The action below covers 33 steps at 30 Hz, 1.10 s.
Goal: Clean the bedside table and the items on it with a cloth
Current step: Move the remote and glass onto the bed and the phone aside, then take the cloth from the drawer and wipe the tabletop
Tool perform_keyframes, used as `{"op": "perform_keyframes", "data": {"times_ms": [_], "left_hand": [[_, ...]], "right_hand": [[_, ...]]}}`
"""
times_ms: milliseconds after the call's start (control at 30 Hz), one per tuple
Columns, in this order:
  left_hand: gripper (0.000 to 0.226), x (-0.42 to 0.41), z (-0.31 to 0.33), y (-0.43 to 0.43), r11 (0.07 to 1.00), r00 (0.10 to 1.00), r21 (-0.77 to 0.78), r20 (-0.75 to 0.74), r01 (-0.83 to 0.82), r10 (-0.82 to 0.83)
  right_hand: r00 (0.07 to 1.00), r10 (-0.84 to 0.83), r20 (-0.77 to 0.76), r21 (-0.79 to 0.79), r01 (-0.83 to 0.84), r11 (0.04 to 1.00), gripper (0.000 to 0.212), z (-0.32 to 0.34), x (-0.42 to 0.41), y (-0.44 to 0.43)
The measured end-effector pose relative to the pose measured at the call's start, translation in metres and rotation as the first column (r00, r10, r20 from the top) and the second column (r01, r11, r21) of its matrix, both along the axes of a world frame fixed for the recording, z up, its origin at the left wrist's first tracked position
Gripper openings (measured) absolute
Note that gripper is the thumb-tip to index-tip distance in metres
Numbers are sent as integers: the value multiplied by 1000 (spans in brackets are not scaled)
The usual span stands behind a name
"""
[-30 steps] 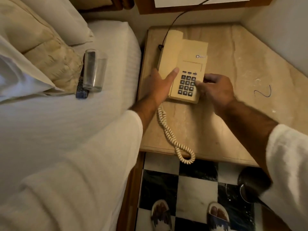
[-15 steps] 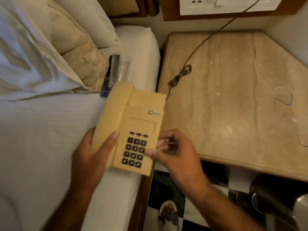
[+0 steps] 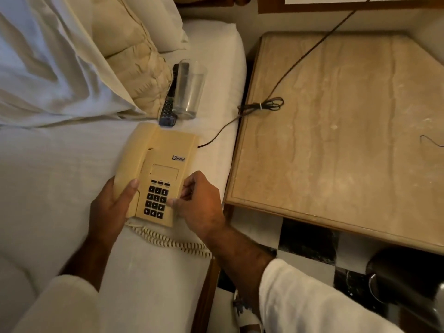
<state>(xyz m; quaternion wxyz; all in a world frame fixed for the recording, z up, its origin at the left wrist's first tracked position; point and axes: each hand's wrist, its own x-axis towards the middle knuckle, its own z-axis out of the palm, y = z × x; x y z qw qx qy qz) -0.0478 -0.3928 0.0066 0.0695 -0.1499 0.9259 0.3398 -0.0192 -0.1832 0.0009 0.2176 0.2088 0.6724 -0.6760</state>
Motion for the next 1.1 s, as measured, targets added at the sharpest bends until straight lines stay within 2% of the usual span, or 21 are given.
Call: {"op": "perform_keyframes", "data": {"times_ms": [100,200,233,300,400,500,567,633,700,767,833,900,967,1067,1100], "left_hand": [[65,4,-18,2,996,1000,-85,-11,15,-16],[73,18,-21,17,918,983,-396,-160,23,-94],[73,27,-19,29,894,960,-448,-240,19,-141],[69,48,-16,70,913,902,-392,-343,116,-262],[61,67,-18,154,862,810,-235,-300,449,-504],[54,56,-33,234,715,678,-147,-234,684,-697],[57,37,-50,280,648,625,-187,-172,738,-761],[71,12,-67,309,597,623,-340,-42,727,-781],[83,-11,-87,323,551,644,-478,41,684,-764],[90,-25,-105,323,568,689,-509,69,647,-722],[96,-29,-117,317,567,700,-536,66,626,-711],[98,-28,-124,314,551,691,-563,49,616,-721],[98,-28,-124,314,540,688,-578,53,612,-724],[97,-29,-121,316,541,690,-582,47,607,-723],[96,-29,-121,317,542,690,-583,44,605,-723]], "right_hand": [[999,20,30,-9,-19,1000,44,-11,-3,3],[999,31,-23,4,-30,1000,42,-16,3,8],[998,11,-60,57,-8,998,39,-18,8,14],[986,-46,-159,264,87,961,36,-27,22,45],[971,-7,-239,584,149,798,51,-48,47,125],[986,94,-134,826,59,560,75,-68,59,209],[986,140,-86,916,23,400,85,-83,58,257],[985,167,-44,953,-9,303,90,-93,52,290],[984,177,-30,969,-15,245,90,-105,49,309],[982,184,-42,977,1,214,89,-114,49,316],[980,190,-59,976,16,219,90,-116,49,316],[976,203,-83,963,26,269,87,-109,50,316],[967,209,-144,921,54,385,80,-97,58,310],[915,223,-336,798,151,583,48,-84,104,278],[913,219,-345,754,131,644,45,-85,128,265]]}}
